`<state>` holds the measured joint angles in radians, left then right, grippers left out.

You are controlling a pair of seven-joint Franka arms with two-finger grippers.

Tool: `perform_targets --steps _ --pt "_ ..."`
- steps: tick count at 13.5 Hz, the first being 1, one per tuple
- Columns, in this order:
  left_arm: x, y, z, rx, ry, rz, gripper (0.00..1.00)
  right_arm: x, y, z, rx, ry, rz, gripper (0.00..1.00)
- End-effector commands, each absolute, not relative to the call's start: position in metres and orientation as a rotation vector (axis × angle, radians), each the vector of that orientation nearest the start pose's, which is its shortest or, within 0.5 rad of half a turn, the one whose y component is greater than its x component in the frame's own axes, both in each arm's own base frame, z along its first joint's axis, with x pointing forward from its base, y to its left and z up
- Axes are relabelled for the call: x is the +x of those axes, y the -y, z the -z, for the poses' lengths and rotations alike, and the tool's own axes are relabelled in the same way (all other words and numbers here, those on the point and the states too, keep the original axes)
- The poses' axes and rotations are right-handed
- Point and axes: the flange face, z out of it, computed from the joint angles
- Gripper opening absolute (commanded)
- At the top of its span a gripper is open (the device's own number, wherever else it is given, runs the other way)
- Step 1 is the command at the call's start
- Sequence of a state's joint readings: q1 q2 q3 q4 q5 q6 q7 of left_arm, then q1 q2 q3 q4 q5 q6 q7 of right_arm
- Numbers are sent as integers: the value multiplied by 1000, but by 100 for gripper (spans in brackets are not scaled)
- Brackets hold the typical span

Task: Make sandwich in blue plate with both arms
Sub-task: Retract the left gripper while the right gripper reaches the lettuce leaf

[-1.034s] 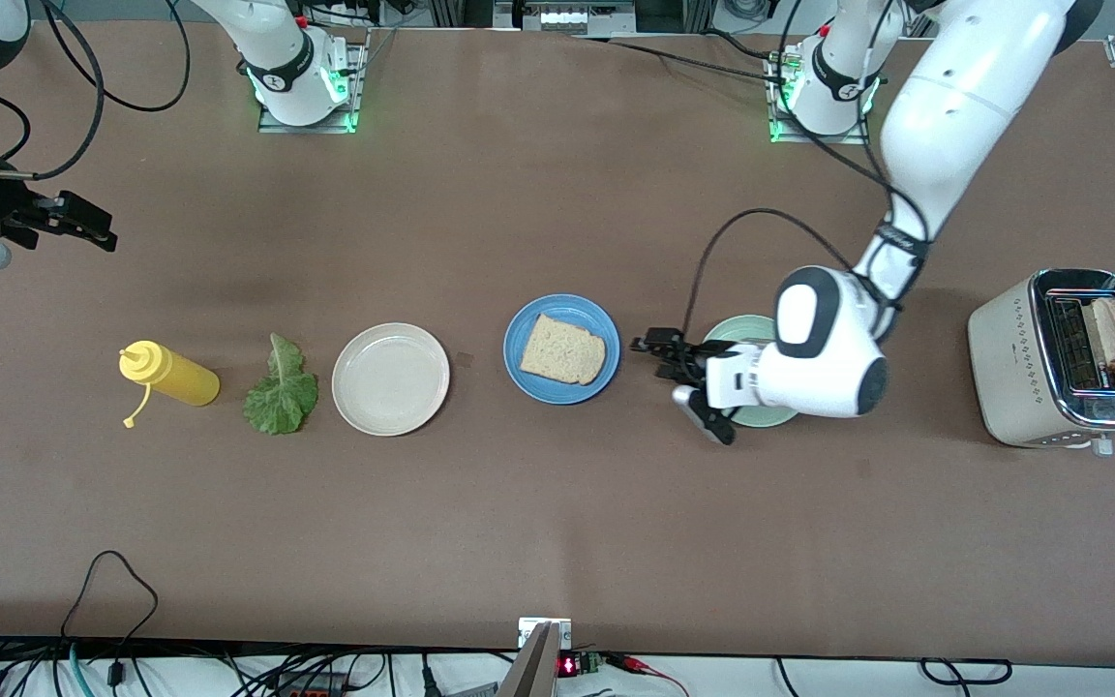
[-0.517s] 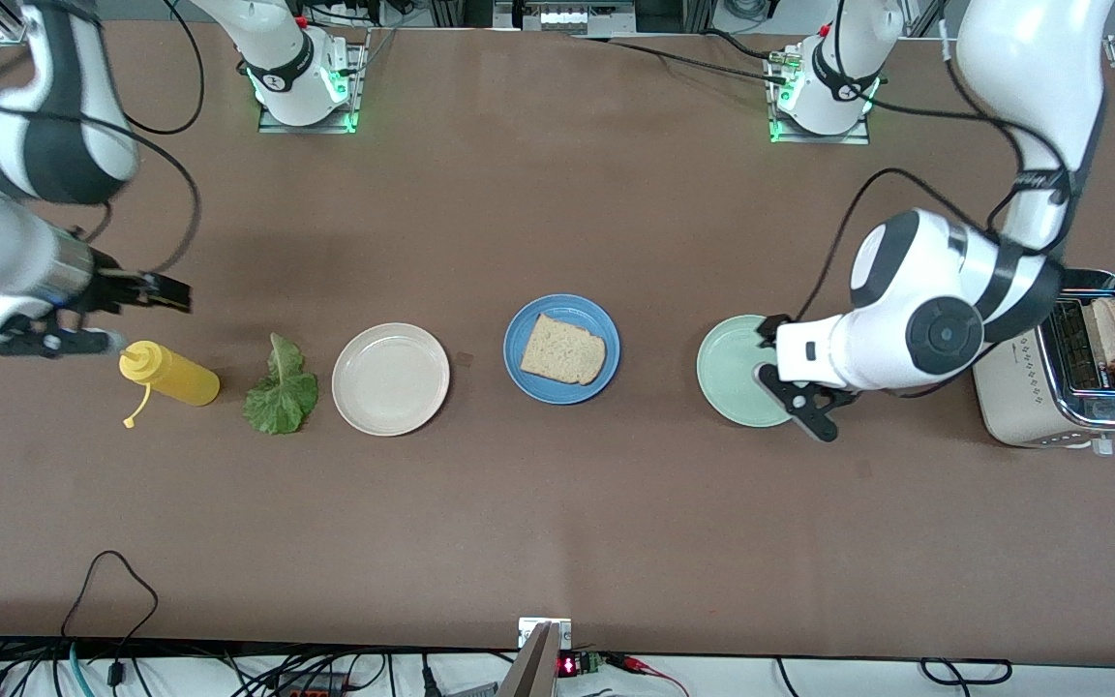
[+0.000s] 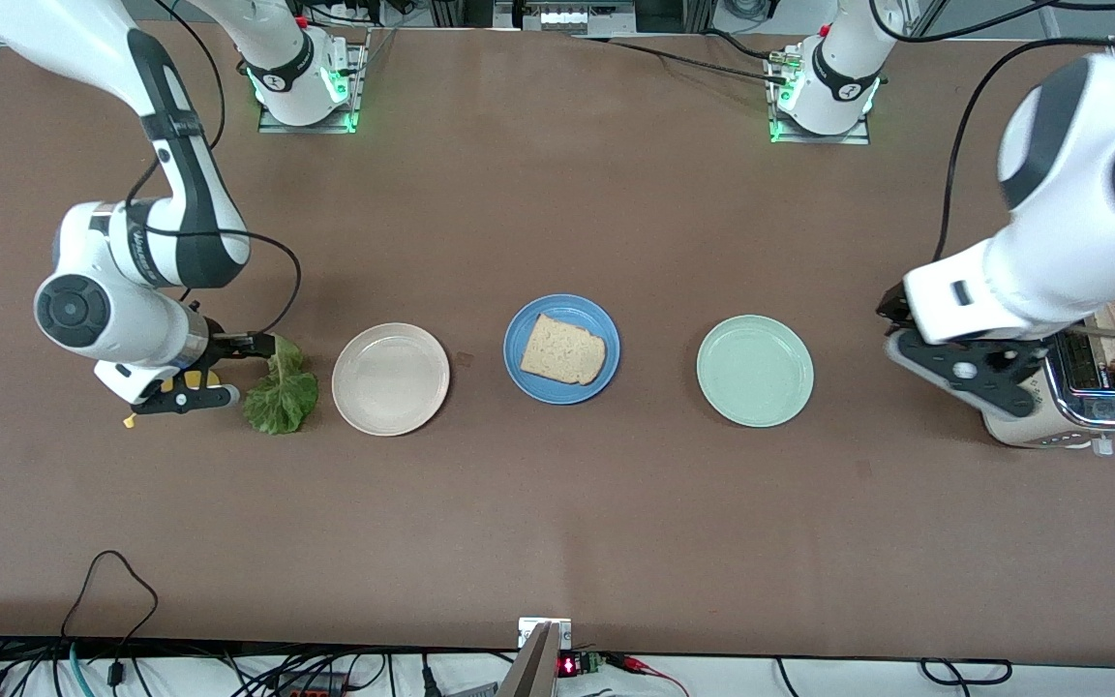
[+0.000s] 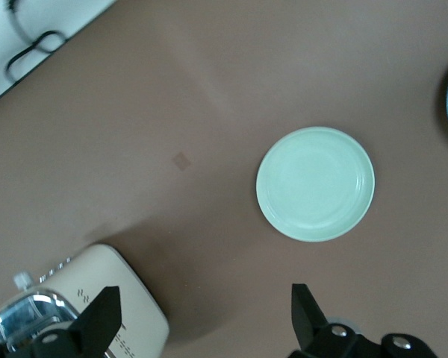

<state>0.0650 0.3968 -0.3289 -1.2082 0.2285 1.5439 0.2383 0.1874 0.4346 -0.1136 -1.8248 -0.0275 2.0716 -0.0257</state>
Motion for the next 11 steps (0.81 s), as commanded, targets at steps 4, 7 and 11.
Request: perform_targets --steps 4,7,11 --pt "642 73 -580 -3162 -189 -169 100 621 -52 -232 -3198 203 -244 100" --pt "632 69 -576 -3145 -110 -300 100 623 -56 -208 -3203 219 -216 100" --pt "631 72 -579 -3144 -97 -300 100 623 -64 -188 -3207 245 -215 97"
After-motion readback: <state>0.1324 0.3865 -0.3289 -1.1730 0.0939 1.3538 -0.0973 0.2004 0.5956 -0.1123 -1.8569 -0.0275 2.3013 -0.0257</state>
